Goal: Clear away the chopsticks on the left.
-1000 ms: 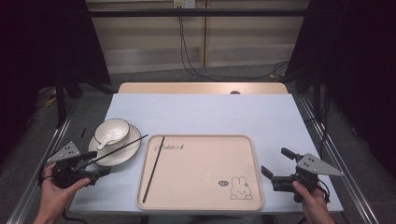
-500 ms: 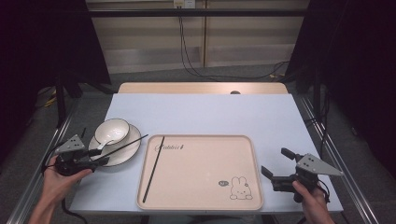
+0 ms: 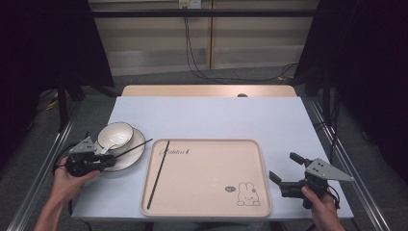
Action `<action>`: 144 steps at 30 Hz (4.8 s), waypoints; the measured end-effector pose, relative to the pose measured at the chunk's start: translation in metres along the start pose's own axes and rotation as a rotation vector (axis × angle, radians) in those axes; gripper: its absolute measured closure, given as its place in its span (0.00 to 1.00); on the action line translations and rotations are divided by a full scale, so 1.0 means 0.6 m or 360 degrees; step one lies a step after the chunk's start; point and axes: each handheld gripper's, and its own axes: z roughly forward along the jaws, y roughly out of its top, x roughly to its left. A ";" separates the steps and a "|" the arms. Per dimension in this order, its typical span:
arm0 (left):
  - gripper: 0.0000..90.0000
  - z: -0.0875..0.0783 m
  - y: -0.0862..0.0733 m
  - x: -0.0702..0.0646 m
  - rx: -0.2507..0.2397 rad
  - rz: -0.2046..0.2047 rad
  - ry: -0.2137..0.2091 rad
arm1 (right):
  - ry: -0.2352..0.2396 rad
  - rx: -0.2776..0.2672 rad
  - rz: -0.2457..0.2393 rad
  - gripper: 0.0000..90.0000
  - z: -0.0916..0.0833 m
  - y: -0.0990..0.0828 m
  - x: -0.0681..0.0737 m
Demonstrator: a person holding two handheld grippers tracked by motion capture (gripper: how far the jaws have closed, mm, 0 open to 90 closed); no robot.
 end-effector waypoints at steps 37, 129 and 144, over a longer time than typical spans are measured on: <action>0.95 -0.038 0.017 -0.027 -0.0060 -0.0125 -0.0150 | 0.0001 -0.0001 0.0002 0.01 0.000 0.000 0.000; 0.95 0.117 0.109 -0.265 0.0117 -0.0888 0.0261 | 0.0041 0.0004 -0.0012 0.01 0.000 0.001 0.003; 0.93 0.127 0.105 -0.266 0.0144 -0.0882 0.0283 | 0.0033 0.0002 -0.0029 0.01 0.002 0.000 0.003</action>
